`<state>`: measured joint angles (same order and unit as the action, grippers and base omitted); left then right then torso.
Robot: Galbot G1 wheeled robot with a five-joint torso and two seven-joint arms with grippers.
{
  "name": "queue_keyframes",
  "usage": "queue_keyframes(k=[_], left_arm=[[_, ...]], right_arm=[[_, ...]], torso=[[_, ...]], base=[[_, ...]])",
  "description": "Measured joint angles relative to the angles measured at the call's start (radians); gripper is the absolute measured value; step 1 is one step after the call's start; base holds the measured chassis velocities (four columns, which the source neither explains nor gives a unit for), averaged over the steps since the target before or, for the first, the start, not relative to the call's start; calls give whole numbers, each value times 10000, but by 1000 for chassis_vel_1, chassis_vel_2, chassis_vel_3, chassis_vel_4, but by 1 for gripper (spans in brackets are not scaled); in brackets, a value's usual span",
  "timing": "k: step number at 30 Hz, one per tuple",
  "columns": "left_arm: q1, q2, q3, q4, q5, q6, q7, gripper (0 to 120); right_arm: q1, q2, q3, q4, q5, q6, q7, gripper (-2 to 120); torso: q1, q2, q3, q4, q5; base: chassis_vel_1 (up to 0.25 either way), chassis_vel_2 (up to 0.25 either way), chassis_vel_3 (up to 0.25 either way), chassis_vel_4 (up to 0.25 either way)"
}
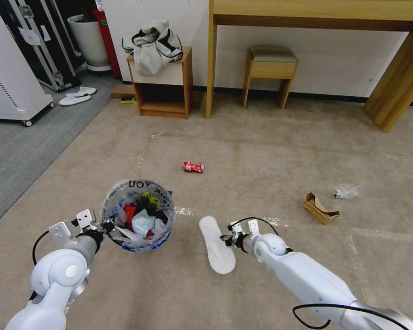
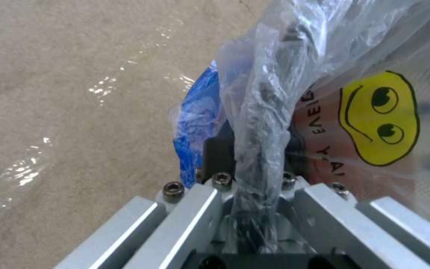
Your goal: Pick up the trash bin and place the garbage on the floor into it.
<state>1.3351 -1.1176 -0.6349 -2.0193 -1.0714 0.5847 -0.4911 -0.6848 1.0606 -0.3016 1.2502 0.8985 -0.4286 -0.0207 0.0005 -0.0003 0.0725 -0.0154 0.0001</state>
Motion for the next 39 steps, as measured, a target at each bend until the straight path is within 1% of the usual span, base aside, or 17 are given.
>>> queue_keyframes(k=[3, 6, 8, 9, 14, 17, 18, 20, 21, 23, 30, 32, 33, 35, 36, 38, 39], left_arm=[[29, 81, 90, -113, -83, 97, 23, 0], [39, 99, 101, -142, -114, 118, 26, 0], [85, 160, 121, -185, -267, 208, 29, 0], [85, 160, 121, -185, -267, 208, 29, 0], [114, 191, 159, -115, -459, 307, 28, 0], [123, 200, 250, -91, -639, 394, 22, 0], [123, 200, 250, -91, -639, 394, 22, 0], [127, 225, 308, -98, -787, 469, 21, 0], [127, 225, 308, -98, -787, 469, 21, 0], [168, 230, 283, -134, -848, 481, -11, 0], [207, 239, 346, -258, -1198, 587, -122, 0], [210, 225, 458, -347, -1459, 677, -206, 0], [210, 225, 458, -347, -1459, 677, -206, 0], [207, 207, 569, -412, -1658, 750, -270, 0], [207, 207, 569, -412, -1658, 750, -270, 0], [204, 178, 673, -452, -1834, 790, -301, 0], [204, 178, 673, -452, -1834, 790, -301, 0]], right_arm=[[-137, -626, 362, 882, 4, 343, 44, 0], [-191, -744, 469, 1082, -3, 445, 51, 0], [-572, -1187, 1076, 1871, -130, 998, 45, 0], [-572, -1187, 1076, 1871, -130, 998, 45, 0], [-1255, -1615, 1938, 2781, -632, 1924, -198, 0], [-1726, -1835, 2466, 3579, -1440, 2976, -270, 0], [-1726, -1835, 2466, 3579, -1440, 2976, -270, 0], [-1866, -1864, 2686, 3994, -2329, 4000, -270, 0], [-1866, -1864, 2686, 3994, -2329, 4000, -270, 0], [-1810, -1774, 2748, 4190, -2981, 4821, -239, 0], [-1740, -1547, 2753, 4645, -3572, 5835, -93, 0], [-1695, -1433, 2640, 4774, -3906, 6383, -369, 0], [-1695, -1433, 2640, 4774, -3906, 6383, -369, 0], [-1571, -1248, 2496, 4757, -4353, 7153, -769, 0], [-1571, -1248, 2496, 4757, -4353, 7153, -769, 0], [-1372, -1024, 2371, 4614, -4868, 7814, -1124, 0], [-1372, -1024, 2371, 4614, -4868, 7814, -1124, 0]], torso=[[0, 1, 0, 0, 0], [0, 1, -1, 0, -1], [-1, 2, -1, 2, -1], [-1, 2, -1, 2, -1], [-1, 3, -1, -2, -2], [-1, 3, -1, 0, 0], [-1, 3, -1, 0, 0], [-2, 3, -1, -1, -2], [-2, 3, -1, -1, -2], [-2, 3, -1, 2, 0], [-2, 4, -1, 1, -2], [-2, 4, -1, 1, -1], [-2, 4, -1, 1, -1], [-2, 4, -1, 0, -2], [-2, 4, -1, 0, -2], [-2, 4, -1, 1, -3], [-2, 4, -1, 1, -3]], base=[[0, 0, 0, 0], [0, 0, 0, 0], [0, 0, 0, 0], [0, 0, 0, 0], [0, 0, 0, 0], [0, 0, 0, 0], [0, 0, 0, 0], [0, 0, 0, 0], [0, 0, 0, 0], [0, 0, 0, 0], [0, 0, 0, 0], [0, 0, 0, 0], [0, 0, 0, 0], [0, 0, 0, 0], [0, 0, 0, 0], [0, 0, 0, 0], [0, 0, 0, 0]])
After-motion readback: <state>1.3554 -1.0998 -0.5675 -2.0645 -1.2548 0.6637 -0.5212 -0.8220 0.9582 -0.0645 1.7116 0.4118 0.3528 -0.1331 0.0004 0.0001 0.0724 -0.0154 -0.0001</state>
